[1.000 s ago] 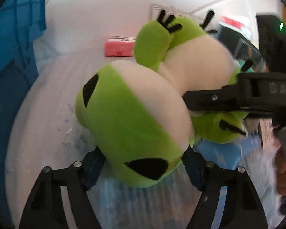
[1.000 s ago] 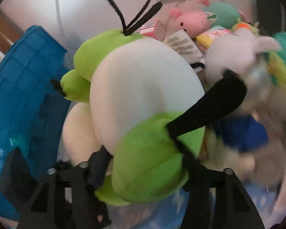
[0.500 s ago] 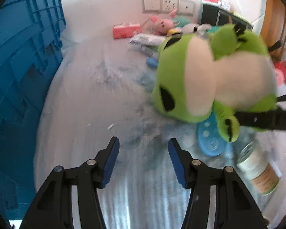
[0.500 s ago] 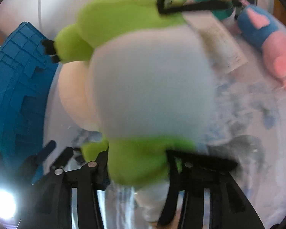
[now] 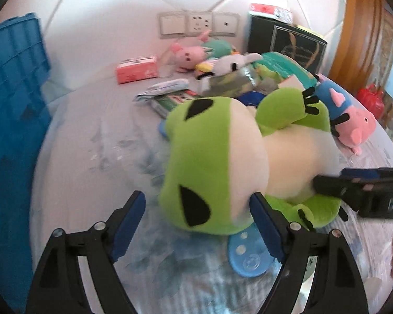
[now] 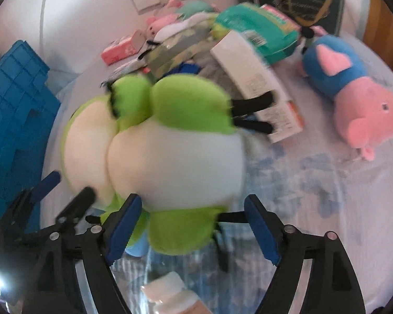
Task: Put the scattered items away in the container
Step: 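Grasp the green frog plush with both grippers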
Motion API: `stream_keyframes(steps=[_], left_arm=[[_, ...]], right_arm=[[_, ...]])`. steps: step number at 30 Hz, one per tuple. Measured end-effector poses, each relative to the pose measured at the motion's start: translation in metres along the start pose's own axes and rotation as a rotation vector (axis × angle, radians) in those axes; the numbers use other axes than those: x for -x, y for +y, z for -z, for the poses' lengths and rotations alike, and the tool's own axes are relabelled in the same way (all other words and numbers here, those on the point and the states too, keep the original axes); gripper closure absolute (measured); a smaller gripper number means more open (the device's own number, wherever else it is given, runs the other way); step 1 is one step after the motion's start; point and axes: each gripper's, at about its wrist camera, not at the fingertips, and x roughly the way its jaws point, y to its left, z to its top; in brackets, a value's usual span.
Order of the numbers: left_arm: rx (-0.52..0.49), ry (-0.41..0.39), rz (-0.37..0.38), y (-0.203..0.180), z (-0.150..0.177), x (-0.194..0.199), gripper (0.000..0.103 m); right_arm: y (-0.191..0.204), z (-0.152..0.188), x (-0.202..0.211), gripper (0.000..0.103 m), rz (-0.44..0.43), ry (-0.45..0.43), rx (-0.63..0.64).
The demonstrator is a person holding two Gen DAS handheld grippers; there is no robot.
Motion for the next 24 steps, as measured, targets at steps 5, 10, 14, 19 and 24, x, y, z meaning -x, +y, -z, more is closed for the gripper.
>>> stream_keyframes(steps=[5, 10, 14, 19, 24], left_arm=[[-0.063, 0.006, -0.028, -0.018, -0.007, -0.023, 0.009], [-0.044, 0.007, 0.019, -0.01, -0.009, -0.032, 0.002], [-0.041, 0.008, 0.06, -0.001, -0.006, -0.03, 0.002], [-0.056, -0.007, 0.08, -0.013, -0.008, -0.042, 0.012], [-0.063, -0.076, 0.049, -0.022, -0.01, -0.02, 0.023]], right_arm=[[0.0, -0.007, -0.02, 0.015, 0.012, 0.005, 0.002], [-0.004, -0.016, -0.03, 0.008, 0.019, -0.007, 0.043], [-0.003, -0.014, -0.033, 0.009, -0.004, -0.005, 0.07], [0.001, -0.015, -0.038, 0.027, -0.018, -0.01, 0.096], [0.011, -0.015, -0.017, 0.034, -0.021, -0.068, 0.186]])
